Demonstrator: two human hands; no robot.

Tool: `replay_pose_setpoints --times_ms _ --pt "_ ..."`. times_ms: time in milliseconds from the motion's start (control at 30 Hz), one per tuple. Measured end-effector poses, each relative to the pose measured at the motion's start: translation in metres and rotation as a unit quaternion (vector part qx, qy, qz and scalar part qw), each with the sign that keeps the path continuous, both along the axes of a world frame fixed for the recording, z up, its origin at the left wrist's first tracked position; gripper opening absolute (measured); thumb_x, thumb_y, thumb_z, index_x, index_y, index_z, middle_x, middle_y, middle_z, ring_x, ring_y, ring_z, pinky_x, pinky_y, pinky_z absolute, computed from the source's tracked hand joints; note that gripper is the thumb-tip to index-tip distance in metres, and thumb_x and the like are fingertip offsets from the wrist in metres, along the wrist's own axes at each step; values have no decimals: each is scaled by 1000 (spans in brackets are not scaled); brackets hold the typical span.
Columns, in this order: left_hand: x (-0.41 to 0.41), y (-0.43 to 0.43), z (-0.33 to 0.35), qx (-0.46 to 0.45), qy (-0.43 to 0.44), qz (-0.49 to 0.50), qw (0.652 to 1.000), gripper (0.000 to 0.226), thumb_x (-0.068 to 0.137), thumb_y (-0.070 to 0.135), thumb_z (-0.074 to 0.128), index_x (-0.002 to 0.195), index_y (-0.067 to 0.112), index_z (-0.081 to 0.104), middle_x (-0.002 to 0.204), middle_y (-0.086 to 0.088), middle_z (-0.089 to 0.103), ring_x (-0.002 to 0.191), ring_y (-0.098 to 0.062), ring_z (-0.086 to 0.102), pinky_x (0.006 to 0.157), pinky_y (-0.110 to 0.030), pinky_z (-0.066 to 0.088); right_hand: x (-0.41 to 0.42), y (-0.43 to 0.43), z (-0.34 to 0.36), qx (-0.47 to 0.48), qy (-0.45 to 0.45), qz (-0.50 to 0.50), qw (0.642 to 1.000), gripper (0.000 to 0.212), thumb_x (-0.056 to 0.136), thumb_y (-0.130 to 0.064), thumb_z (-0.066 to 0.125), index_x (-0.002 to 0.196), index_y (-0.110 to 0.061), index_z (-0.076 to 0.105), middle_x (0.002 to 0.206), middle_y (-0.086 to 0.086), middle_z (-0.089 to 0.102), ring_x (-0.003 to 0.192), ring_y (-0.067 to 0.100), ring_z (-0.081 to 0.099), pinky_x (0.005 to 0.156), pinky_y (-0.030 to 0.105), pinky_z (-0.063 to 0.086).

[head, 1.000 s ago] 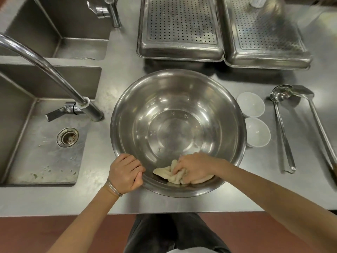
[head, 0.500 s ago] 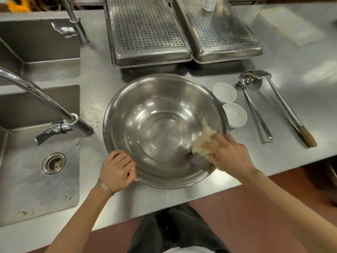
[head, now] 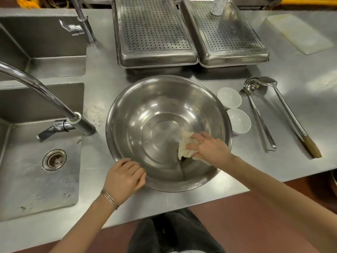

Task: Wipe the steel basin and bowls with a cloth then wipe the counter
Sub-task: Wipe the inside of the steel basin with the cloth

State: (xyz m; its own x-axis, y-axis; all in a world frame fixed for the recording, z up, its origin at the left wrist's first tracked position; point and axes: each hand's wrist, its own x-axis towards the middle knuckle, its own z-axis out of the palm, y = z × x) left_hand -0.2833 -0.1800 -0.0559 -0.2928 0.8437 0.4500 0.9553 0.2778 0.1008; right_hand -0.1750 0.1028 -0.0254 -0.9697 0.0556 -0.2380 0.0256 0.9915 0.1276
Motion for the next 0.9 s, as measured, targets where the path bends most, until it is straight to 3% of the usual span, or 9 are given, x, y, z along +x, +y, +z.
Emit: replay_pose_setpoints --times_ms 67,133,267,367,467,567,667,800,900 --pt "27 15 -2 -6 -18 11 1000 34 92 36 42 79 21 70 76 6 68 74 -13 64 83 -28 40 -8 -2 -13 -46 -22 7 999 47 77 -30 74 120 -32 54 128 9 48 111 35 49 73 48 55" --pt "51 35 -13 -17 -37 -16 999 42 91 50 39 84 22 70 76 7 67 70 -13 62 74 -28 43 -12 -8 -26 -68 -87 26 994 54 87 -35 60 135 -33 38 142 10 30 127 35 30 93 53 43" --pt "38 42 -27 13 -14 -23 1000 52 90 56 40 56 21 60 50 7 52 45 -11 49 46 -22 38 -13 -10 -43 -32 -157 123 979 69 91 -39 52 146 -35 11 150 14 15 127 38 27 89 56 44" --pt "14 32 -26 30 11 -51 998 55 90 55 38 52 20 55 48 6 47 43 -11 43 45 -22 33 -20 19 -48 -4 -155 126 980 60 96 -25 42 146 -36 12 153 10 12 130 36 23 94 55 41" --pt "-4 31 -26 41 38 -72 996 54 90 54 37 52 19 53 48 6 44 43 -12 41 48 -24 28 -33 45 -49 49 -152 31 987 54 98 -31 38 146 -35 16 151 11 16 133 36 22 102 53 35" --pt "-11 32 -25 51 41 -73 995 53 89 52 36 50 18 50 46 5 40 42 -13 38 48 -25 24 -43 37 -54 83 -131 -45 987 65 89 -42 54 145 -31 22 140 14 31 123 36 36 98 46 41" --pt "-13 32 -26 50 43 -75 995 52 88 50 36 50 18 50 46 5 40 41 -13 38 46 -25 25 -36 -1 -54 49 -145 -69 986 71 86 -46 57 142 -17 26 136 21 31 121 39 37 96 51 41" --pt "-15 31 -27 47 45 -84 994 52 89 49 35 50 18 51 47 5 41 41 -13 39 46 -25 27 -19 -29 -53 -1 -168 13 986 63 87 -41 56 139 -17 30 142 18 26 121 39 35 96 49 36" --pt "-13 30 -27 51 47 -78 995 52 90 49 36 51 19 52 47 5 42 42 -12 40 47 -24 27 -38 8 -54 104 -120 44 986 48 64 -40 78 107 -25 63 109 9 60 88 29 59 63 35 50"
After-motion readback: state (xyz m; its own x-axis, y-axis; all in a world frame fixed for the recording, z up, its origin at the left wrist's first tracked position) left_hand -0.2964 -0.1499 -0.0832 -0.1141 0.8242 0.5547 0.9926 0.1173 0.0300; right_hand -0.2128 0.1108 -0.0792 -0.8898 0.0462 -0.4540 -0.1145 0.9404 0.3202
